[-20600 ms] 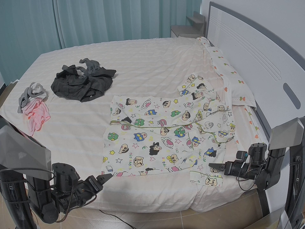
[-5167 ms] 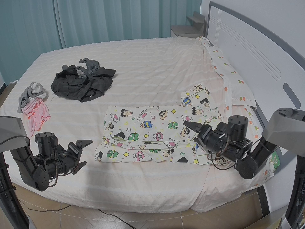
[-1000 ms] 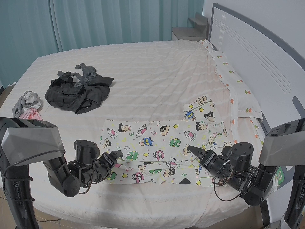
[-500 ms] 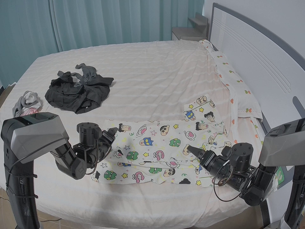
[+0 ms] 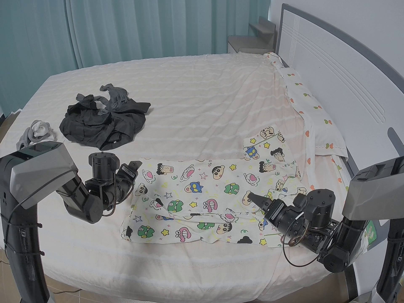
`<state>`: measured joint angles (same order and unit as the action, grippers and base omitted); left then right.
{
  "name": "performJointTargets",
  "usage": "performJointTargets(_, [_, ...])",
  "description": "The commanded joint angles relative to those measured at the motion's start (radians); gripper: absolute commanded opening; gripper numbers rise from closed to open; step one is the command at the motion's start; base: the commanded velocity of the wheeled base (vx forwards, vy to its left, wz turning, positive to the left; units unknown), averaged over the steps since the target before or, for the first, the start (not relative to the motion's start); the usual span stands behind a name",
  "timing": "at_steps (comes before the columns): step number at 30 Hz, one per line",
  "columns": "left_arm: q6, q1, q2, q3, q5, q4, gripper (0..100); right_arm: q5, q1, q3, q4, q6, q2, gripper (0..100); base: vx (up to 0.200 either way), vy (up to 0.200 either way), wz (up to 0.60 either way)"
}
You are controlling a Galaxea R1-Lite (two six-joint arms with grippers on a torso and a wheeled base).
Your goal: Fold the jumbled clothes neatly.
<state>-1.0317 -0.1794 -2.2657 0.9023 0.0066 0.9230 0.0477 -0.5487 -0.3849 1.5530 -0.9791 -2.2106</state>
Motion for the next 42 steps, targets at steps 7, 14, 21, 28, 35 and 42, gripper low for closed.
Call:
performJointTargets(7, [0.417,0.052,0.112,-0.102,-0.204,-0.112,100,0.001,-0.002,0.001,0.012,0.002,-0.001,100,0.0,0.0,0.0])
performJointTargets(14, [0.631,0.034,0.089,-0.148,-0.208,-0.115,100,0.001,-0.004,0.006,0.012,0.008,-0.001,100,0.0,0.0,0.0])
performJointTargets(21, [0.705,-0.034,0.081,-0.178,-0.198,-0.09,100,0.003,-0.008,0.009,0.012,0.008,-0.001,100,0.0,0.0,0.0])
performJointTargets(28, [0.733,-0.048,0.029,-0.194,-0.154,-0.01,100,0.003,-0.01,0.009,0.012,0.008,-0.001,100,0.0,0.0,0.0])
performJointTargets(35, [0.785,-0.04,-0.008,-0.194,-0.139,0.019,100,0.003,-0.01,0.009,0.012,0.008,-0.001,100,0.0,0.0,0.0])
performJointTargets(42, [0.786,-0.042,-0.055,-0.186,-0.131,0.071,100,0.003,-0.016,0.009,0.012,0.008,-0.001,100,0.0,0.0,0.0])
